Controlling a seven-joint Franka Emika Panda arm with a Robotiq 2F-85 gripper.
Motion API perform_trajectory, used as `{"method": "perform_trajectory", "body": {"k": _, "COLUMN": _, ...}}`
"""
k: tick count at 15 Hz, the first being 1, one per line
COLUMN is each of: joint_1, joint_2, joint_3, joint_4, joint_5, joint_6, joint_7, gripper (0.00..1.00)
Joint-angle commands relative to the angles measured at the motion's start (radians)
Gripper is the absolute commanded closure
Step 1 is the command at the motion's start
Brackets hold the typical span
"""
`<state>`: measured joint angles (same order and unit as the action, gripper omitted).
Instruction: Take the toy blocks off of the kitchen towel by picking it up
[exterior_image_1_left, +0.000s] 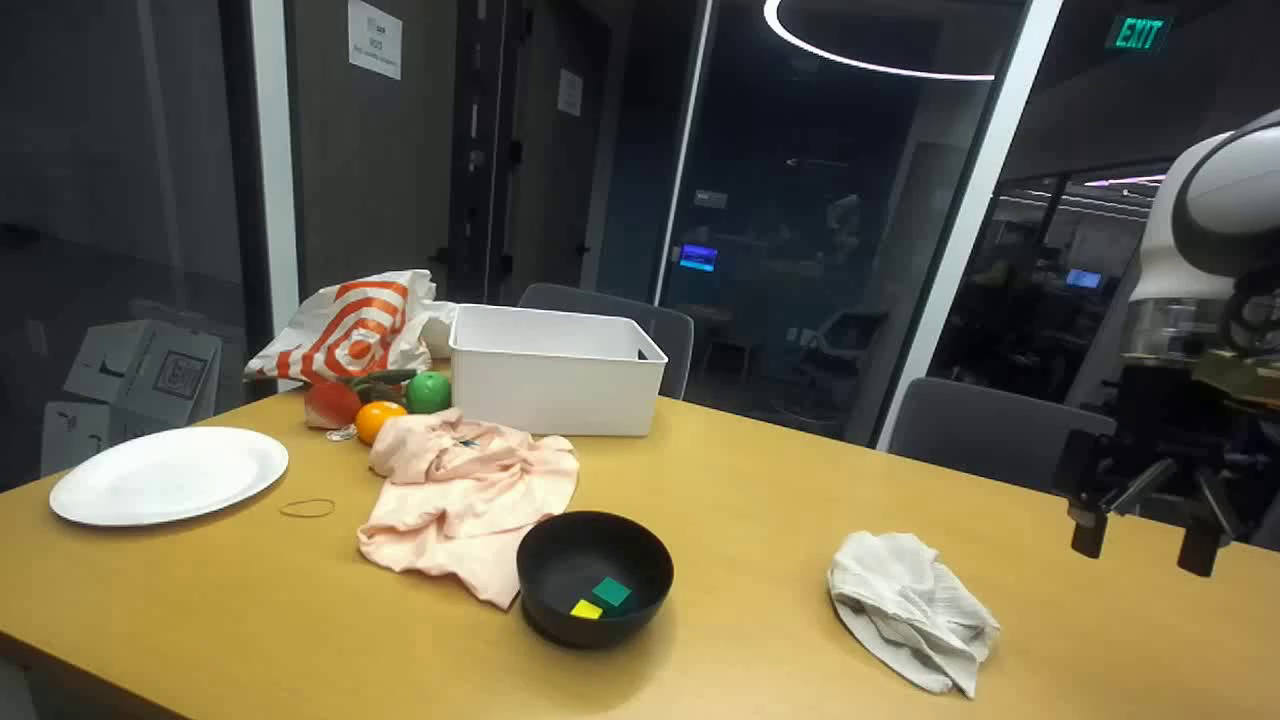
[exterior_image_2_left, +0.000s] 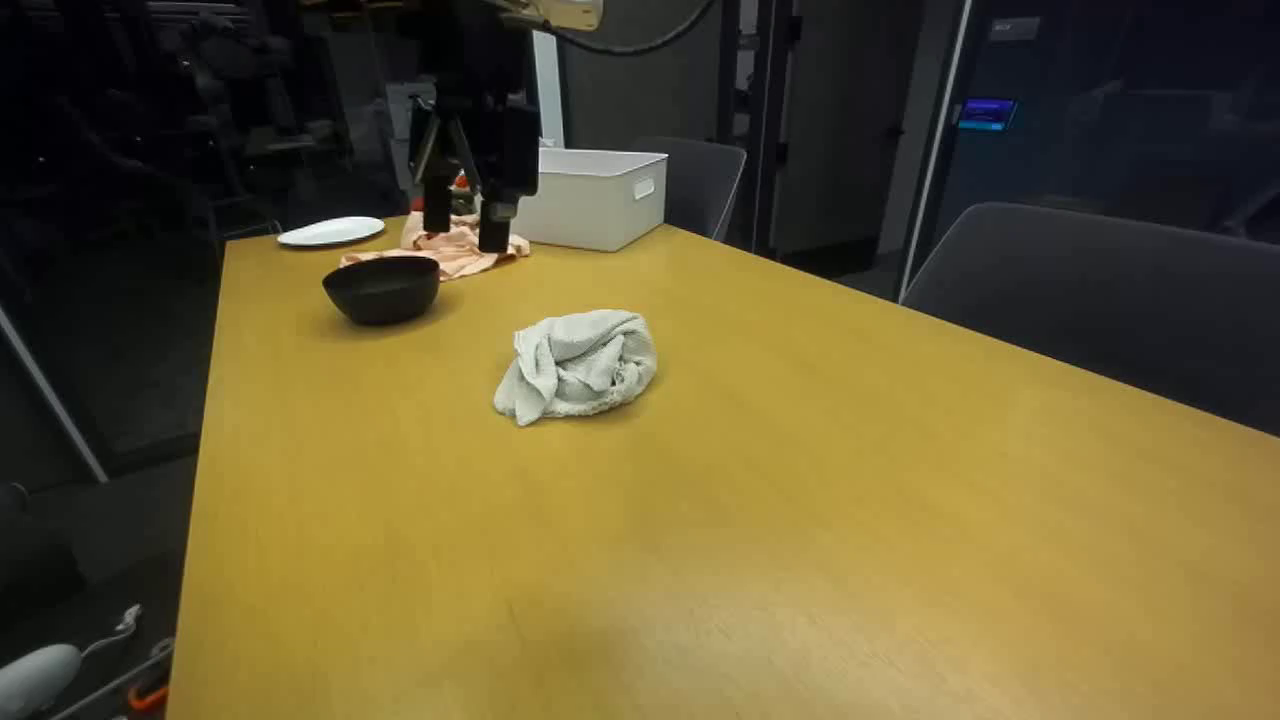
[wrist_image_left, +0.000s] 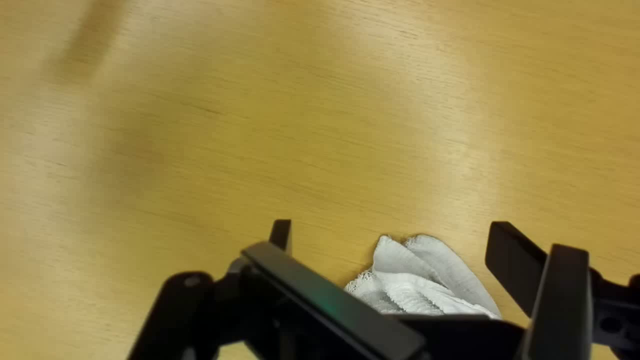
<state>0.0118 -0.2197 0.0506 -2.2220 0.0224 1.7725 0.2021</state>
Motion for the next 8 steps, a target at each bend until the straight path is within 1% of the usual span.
{"method": "perform_trajectory", "body": {"k": 1, "joint_1": 0.001, "joint_2": 0.001, "joint_3": -0.001, "joint_4": 0.004, "joint_5": 0.000, "joint_6": -0.001, "joint_7": 0.000, "gripper": 0.00}}
{"method": "perform_trajectory", "body": {"k": 6, "joint_1": 0.001, "joint_2": -0.002, "joint_3": -0.001, "joint_4": 0.010, "joint_5": 0.000, "joint_6": -0.001, "joint_7": 0.000, "gripper": 0.00}}
{"method": "perform_trajectory", "body": {"k": 8, "joint_1": 0.019, "joint_2": 0.049, "joint_3": 0.008, "joint_4": 0.000, "joint_5": 0.015, "joint_6": 0.067, "joint_7": -0.042, "gripper": 0.00}}
